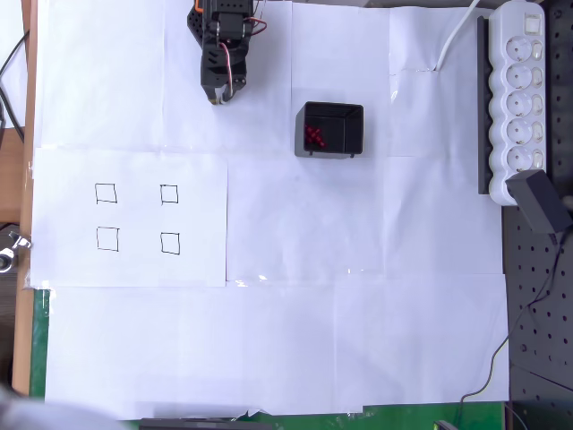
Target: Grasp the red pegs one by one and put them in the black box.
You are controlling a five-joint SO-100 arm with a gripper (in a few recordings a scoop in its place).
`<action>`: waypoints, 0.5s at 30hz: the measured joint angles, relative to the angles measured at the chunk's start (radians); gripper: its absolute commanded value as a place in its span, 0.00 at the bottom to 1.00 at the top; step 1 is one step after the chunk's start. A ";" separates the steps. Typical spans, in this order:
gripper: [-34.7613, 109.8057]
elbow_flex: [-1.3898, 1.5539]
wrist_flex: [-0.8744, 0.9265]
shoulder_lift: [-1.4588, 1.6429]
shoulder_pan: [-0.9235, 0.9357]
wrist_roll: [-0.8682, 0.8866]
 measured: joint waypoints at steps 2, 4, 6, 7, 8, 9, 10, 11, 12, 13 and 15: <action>0.24 0.000 0.011 -0.018 0.000 -0.003; 0.24 0.000 0.020 -0.028 0.000 -0.003; 0.24 0.000 0.025 -0.029 0.000 -0.003; 0.24 0.000 0.025 -0.029 0.000 -0.005; 0.24 0.000 0.025 -0.029 0.000 -0.015; 0.24 0.000 0.025 -0.029 0.000 -0.032; 0.24 0.000 0.025 -0.029 0.000 -0.041; 0.24 0.000 0.025 -0.029 0.000 -0.048; 0.24 0.000 0.025 -0.029 0.000 -0.052; 0.24 0.000 0.025 -0.029 0.000 -0.054; 0.24 0.000 0.025 -0.029 0.000 -0.057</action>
